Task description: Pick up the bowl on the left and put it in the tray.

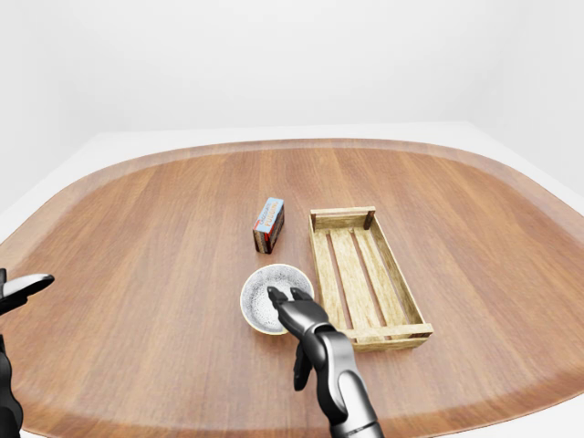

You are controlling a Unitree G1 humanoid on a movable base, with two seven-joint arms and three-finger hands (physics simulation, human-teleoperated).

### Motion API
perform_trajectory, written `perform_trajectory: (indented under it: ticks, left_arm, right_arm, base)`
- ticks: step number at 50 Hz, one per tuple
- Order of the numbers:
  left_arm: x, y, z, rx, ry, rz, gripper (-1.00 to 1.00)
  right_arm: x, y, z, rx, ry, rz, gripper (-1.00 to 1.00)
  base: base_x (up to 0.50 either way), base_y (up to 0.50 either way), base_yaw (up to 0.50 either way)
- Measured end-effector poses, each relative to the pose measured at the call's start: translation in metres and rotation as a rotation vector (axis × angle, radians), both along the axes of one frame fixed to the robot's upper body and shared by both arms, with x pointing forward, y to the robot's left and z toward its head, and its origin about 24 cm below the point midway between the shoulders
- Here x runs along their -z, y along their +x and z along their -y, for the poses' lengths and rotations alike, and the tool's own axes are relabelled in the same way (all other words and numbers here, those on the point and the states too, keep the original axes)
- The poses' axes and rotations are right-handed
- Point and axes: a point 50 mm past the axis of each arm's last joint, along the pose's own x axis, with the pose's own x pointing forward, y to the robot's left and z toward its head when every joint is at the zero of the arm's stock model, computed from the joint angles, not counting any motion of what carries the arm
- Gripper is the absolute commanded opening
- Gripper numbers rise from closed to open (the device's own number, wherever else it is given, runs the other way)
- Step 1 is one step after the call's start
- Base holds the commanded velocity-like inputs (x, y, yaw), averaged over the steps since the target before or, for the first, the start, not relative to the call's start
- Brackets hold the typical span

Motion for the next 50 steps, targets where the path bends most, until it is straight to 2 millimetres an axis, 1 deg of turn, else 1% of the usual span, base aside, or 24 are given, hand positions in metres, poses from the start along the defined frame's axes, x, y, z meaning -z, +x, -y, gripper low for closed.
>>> perform_trajectory:
  ticks: [22,50]
  left_arm:
    - [0.000,0.000,0.000,0.000,-0.001,0.001,1.00]
    - [-0.001,-0.001,0.000,-0.001,-0.003,0.004,1.00]
  right_arm:
    - [0.003,0.006,-0.005,-0.009,-0.014,-0.012,1.00]
    - [0.014,0.008,-0.011,-0.017,-0.015,-0.039,1.00]
  base:
    - [0.00,0.00,0.00]
    - [0.00,0.00,0.00]
